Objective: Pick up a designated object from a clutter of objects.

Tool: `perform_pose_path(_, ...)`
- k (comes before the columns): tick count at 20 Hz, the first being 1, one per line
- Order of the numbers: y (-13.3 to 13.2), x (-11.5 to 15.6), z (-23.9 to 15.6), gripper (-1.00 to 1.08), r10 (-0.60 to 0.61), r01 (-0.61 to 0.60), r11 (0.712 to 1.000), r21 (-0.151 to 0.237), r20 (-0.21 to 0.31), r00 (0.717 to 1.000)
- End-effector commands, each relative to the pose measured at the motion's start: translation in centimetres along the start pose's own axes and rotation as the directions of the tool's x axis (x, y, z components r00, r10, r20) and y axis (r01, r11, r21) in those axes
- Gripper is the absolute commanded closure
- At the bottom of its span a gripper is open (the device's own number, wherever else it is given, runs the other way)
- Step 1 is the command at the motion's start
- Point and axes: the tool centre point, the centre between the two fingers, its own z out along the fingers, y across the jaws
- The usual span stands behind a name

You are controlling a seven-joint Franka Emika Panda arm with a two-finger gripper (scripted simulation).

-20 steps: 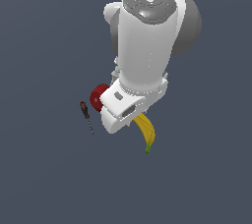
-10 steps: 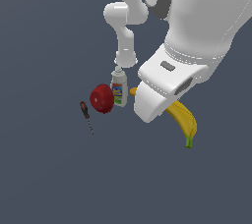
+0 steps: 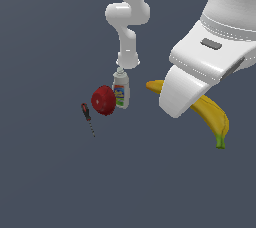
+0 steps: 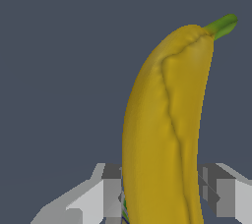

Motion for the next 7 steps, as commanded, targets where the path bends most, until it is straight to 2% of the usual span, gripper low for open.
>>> perform_pose_path(1,-0.19,0.34,-0.58,1.08,0.001,-0.001,1.0,-0.001,-0.002,1.0)
perform_pose_path(7,-0.32,0.62,-0.9,1.08,0.001,-0.001,1.0,-0.001,-0.002,1.0)
